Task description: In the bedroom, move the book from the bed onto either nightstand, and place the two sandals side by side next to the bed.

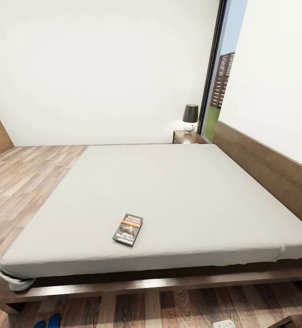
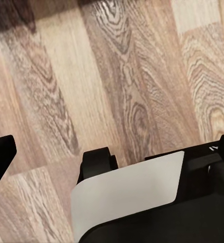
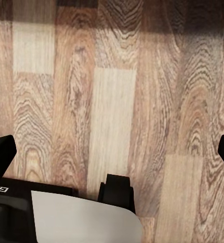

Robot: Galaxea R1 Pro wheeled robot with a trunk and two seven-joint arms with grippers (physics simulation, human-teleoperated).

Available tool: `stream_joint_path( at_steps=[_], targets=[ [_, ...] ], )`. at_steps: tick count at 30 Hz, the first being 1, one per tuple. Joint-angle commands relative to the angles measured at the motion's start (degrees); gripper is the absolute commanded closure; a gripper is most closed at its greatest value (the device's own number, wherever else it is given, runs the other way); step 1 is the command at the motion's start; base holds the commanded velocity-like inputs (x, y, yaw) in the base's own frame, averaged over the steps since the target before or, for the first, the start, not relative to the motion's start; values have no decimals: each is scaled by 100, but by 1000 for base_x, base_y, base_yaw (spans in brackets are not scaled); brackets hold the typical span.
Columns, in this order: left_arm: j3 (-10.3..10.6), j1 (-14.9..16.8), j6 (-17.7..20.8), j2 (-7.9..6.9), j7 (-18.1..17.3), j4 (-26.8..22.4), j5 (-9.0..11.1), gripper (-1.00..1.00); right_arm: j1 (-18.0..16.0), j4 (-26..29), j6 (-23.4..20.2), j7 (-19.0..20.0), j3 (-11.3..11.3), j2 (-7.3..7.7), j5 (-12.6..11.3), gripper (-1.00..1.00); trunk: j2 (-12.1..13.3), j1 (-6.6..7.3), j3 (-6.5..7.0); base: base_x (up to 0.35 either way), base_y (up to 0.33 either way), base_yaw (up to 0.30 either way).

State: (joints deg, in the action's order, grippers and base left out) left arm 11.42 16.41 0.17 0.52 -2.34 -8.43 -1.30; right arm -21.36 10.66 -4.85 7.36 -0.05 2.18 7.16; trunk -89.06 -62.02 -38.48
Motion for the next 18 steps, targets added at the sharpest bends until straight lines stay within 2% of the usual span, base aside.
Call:
stream_joint_path(
  at_steps=[1, 5, 18],
  targets=[
    [17, 2, 2, -1, -6, -2, -14, -100, 0, 15, -34, 20, -4, 1, 57, -100, -2, 1, -5, 0, 0, 0],
    [13, 2, 5, 0, 4, 3, -13, -100, 0, 15, -34, 20, -4, 1, 57, -100, -2, 1, -5, 0, 0, 0],
    [11, 1, 5, 0, 13, 8, -25, -100, 0, 15, -34, 20, -4, 1, 57, -100, 519, 286, 229, 0, 0, 0]
  ],
)
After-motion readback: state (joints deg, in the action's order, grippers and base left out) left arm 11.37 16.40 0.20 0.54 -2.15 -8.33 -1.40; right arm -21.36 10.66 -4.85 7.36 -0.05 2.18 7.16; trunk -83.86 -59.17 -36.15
